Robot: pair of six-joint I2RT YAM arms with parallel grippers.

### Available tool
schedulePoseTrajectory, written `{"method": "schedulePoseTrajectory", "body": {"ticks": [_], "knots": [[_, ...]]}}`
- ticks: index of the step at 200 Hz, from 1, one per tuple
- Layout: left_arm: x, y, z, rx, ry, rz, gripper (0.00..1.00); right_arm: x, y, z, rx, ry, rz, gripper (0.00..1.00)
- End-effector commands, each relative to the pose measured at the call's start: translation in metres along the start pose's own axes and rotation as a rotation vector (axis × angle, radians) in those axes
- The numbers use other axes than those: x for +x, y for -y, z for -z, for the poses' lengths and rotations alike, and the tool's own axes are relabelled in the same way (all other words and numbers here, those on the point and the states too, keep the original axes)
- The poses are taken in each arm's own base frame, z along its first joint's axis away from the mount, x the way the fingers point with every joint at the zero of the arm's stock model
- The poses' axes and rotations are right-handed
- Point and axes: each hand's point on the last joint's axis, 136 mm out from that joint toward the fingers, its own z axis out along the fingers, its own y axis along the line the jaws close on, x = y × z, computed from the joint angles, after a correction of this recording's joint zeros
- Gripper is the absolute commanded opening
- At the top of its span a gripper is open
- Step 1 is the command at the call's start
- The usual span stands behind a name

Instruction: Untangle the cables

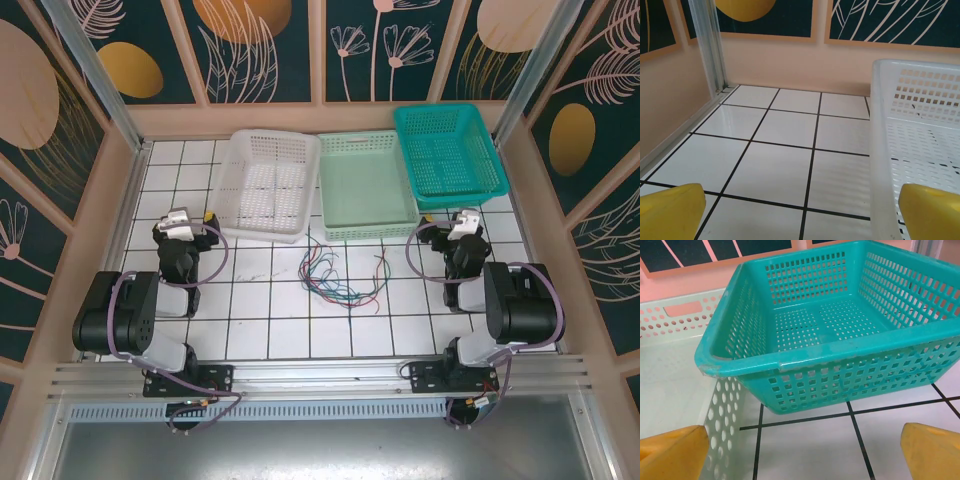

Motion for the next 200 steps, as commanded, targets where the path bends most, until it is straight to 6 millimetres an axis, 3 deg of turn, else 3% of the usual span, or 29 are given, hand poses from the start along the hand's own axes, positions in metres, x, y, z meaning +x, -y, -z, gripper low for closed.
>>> {"method": "schedulePoseTrajectory", "body": {"ticks": [1,165,200], "knots": [[-0.005,0.001,-0.003,0.012,0.01,-0.007,0.99,-0.01,-0.001,-0.004,-0.013,0.031,0.012,0.99],[-0.005,0.001,-0.002,0.013,0.011,-0.006,0.99,-0.01,-0.001,-0.004,-0.017,0.032,0.009,0.99],[-0.024,-0.004,-0.006,-0.033,-0.026,0.023,0.99,-0.018,0.006,-0.008,0.03,0.01,-0.009,0.95]]}}
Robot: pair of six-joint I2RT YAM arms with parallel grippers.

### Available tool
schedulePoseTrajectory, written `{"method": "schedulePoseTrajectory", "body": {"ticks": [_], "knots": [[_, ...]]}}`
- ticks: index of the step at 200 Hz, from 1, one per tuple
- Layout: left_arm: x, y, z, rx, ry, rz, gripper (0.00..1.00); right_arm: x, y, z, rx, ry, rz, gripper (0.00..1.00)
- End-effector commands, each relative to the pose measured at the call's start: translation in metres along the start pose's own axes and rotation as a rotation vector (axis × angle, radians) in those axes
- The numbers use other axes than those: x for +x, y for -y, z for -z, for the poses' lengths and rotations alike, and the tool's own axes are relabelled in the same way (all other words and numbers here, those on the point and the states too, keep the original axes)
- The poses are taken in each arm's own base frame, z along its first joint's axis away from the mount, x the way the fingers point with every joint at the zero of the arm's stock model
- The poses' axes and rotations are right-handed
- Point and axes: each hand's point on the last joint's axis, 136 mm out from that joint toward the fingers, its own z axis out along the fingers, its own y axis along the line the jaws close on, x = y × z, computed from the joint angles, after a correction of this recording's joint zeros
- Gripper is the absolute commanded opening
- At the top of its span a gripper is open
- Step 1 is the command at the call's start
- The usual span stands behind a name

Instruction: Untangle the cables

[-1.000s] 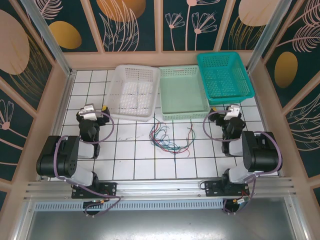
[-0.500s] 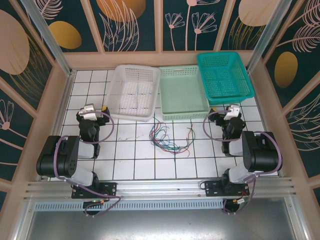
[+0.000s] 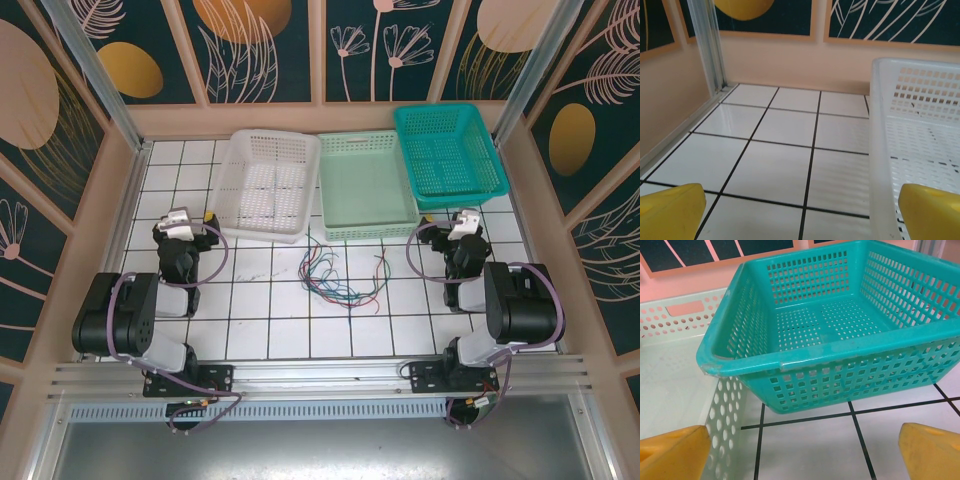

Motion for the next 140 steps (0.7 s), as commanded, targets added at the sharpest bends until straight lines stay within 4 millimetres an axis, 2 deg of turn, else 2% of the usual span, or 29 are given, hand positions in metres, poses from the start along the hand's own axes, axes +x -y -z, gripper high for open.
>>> {"method": "schedulePoseTrajectory", "body": {"ticks": [1,17,35,60,89,112,140], "knots": [[-0.023,-0.005,-0.006,-0.04,-0.018,0.029,0.99,-0.018,0.006,-0.008,0.036,0.009,-0.008,0.95],[-0.029,-0.007,-0.002,-0.061,-0.071,0.1,0.99,-0.026,0.006,-0.018,0.051,-0.069,-0.019,0.92],[-0.03,-0.006,0.009,-0.059,-0.107,0.139,0.99,-0.02,-0.001,-0.022,0.022,-0.179,-0.039,0.85],[-0.032,-0.011,0.023,-0.083,-0.141,0.182,0.98,-0.018,-0.02,-0.013,-0.055,-0.231,-0.074,0.8],[-0.039,-0.005,0.039,-0.044,-0.145,0.232,0.99,-0.03,-0.042,0.001,-0.111,-0.221,-0.065,0.78],[-0.041,0.014,0.047,0.049,-0.151,0.261,0.99,-0.036,-0.075,0.008,-0.202,-0.247,-0.031,0.75],[-0.045,0.038,0.053,0.11,-0.164,0.212,0.99,-0.037,-0.121,0.017,-0.294,-0.277,0.048,0.73]]}}
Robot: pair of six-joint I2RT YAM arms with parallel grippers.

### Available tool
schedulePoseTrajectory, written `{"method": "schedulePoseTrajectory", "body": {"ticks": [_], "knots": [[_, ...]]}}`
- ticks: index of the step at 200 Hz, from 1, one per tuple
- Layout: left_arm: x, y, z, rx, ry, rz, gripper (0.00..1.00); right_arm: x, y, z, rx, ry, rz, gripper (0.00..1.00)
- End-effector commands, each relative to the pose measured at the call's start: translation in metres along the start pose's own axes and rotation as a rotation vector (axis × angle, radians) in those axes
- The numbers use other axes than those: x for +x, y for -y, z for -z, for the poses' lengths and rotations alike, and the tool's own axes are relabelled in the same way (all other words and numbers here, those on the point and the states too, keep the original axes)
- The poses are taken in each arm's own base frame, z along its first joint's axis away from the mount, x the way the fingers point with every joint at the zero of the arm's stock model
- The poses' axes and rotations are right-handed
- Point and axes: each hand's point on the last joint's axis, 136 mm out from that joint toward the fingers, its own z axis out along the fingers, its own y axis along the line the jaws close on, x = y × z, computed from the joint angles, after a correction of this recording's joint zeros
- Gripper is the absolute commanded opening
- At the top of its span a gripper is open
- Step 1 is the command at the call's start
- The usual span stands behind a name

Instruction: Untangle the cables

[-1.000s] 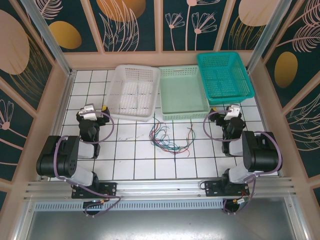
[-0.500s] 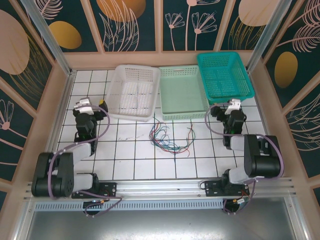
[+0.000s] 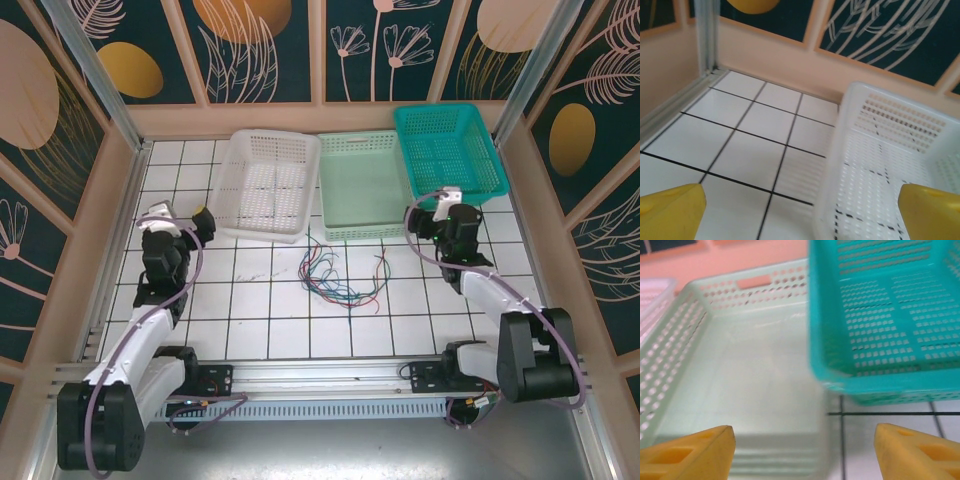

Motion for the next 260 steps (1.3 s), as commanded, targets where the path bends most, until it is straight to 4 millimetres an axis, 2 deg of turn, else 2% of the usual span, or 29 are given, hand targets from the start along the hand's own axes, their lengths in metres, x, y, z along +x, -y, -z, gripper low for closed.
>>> {"method": "schedulePoseTrajectory", "body": {"ticks": [1,26,59,94,109,117,146,174,189,203,231,260], "knots": [[0.014,0.021,0.005,0.063,-0.072,-0.02,0.98,-0.004,-0.039,0.003,-0.087,-0.042,0.061,0.73],[0.014,0.046,0.009,0.13,-0.085,-0.037,0.98,0.008,-0.083,0.005,-0.243,-0.103,0.07,0.73],[0.024,0.072,0.017,0.197,-0.113,-0.045,0.98,0.033,-0.125,0.002,-0.366,-0.219,0.067,0.67],[0.053,0.112,0.023,0.298,-0.175,-0.061,0.99,0.051,-0.172,-0.006,-0.477,-0.287,0.051,0.62],[0.069,0.127,0.025,0.339,-0.21,-0.063,0.99,0.056,-0.183,-0.016,-0.493,-0.307,0.025,0.59],[0.076,0.134,0.026,0.36,-0.227,-0.062,0.99,0.064,-0.196,-0.018,-0.519,-0.332,0.025,0.57],[0.095,0.149,0.03,0.411,-0.268,-0.065,0.97,0.078,-0.217,-0.033,-0.547,-0.391,0.036,0.5],[0.104,0.156,0.036,0.449,-0.296,-0.076,0.97,0.083,-0.211,-0.036,-0.501,-0.406,0.052,0.49],[0.109,0.166,0.041,0.483,-0.316,-0.105,0.96,0.086,-0.196,-0.034,-0.436,-0.416,0.075,0.49],[0.123,0.177,0.044,0.503,-0.365,-0.182,0.95,0.087,-0.179,-0.029,-0.363,-0.423,0.08,0.49],[0.152,0.202,0.049,0.544,-0.442,-0.303,0.95,0.086,-0.165,-0.005,-0.34,-0.415,0.045,0.49],[0.165,0.222,0.05,0.607,-0.461,-0.301,0.95,0.095,-0.148,0.017,-0.292,-0.429,-0.006,0.5]]}}
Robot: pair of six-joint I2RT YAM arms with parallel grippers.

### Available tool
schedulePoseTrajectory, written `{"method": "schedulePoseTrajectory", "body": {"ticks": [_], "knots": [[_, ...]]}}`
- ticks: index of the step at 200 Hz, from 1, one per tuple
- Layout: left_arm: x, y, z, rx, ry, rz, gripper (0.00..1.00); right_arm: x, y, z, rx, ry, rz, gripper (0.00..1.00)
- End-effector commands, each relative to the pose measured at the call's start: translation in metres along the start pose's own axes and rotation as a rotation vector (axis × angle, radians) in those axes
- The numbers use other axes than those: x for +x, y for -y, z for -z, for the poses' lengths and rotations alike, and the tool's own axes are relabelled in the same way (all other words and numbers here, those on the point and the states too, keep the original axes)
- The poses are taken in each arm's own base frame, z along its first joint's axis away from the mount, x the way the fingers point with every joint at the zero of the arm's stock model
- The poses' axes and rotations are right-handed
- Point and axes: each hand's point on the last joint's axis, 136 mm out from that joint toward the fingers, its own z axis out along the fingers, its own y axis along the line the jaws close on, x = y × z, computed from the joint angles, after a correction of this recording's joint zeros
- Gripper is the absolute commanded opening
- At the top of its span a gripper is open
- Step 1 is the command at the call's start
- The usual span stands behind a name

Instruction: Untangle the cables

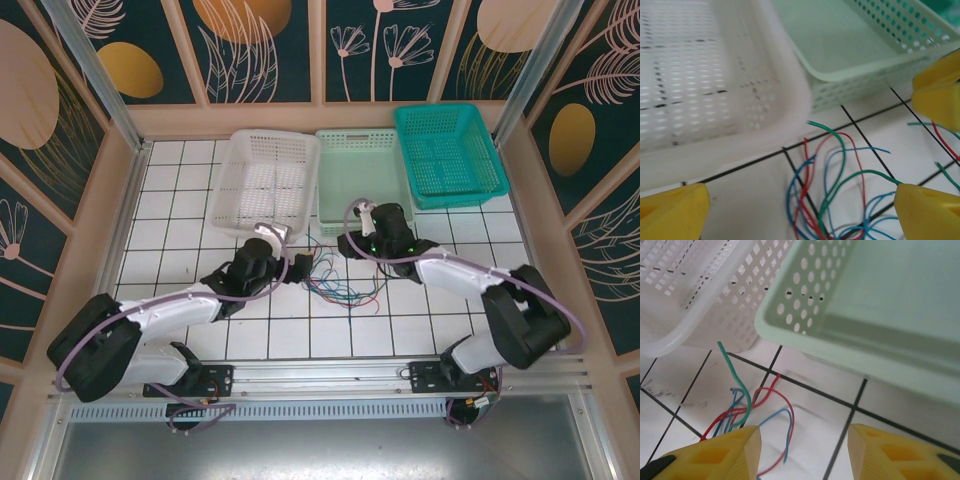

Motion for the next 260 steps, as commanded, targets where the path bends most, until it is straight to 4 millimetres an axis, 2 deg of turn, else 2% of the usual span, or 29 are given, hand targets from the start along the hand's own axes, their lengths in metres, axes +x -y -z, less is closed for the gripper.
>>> {"method": "schedulePoseTrajectory", "body": {"ticks": [1,24,50,130,215,260], "knots": [[-0.004,0.015,-0.008,0.049,0.002,-0.034,0.95,0.021,0.014,0.017,0.067,-0.026,-0.069,0.5],[-0.006,0.02,-0.012,0.064,0.008,-0.049,0.95,0.037,0.016,0.033,0.068,-0.028,-0.098,0.49],[-0.008,0.023,-0.015,0.071,0.0,-0.076,0.95,0.06,0.035,0.043,0.153,-0.075,-0.163,0.49],[-0.016,0.026,-0.016,0.082,0.033,-0.062,0.96,0.097,0.055,0.04,0.23,-0.188,-0.25,0.47],[-0.024,0.027,-0.013,0.078,0.059,-0.064,0.96,0.112,0.056,0.03,0.216,-0.251,-0.265,0.44],[-0.025,0.027,-0.013,0.077,0.064,-0.061,0.96,0.108,0.052,0.023,0.193,-0.257,-0.25,0.35]]}}
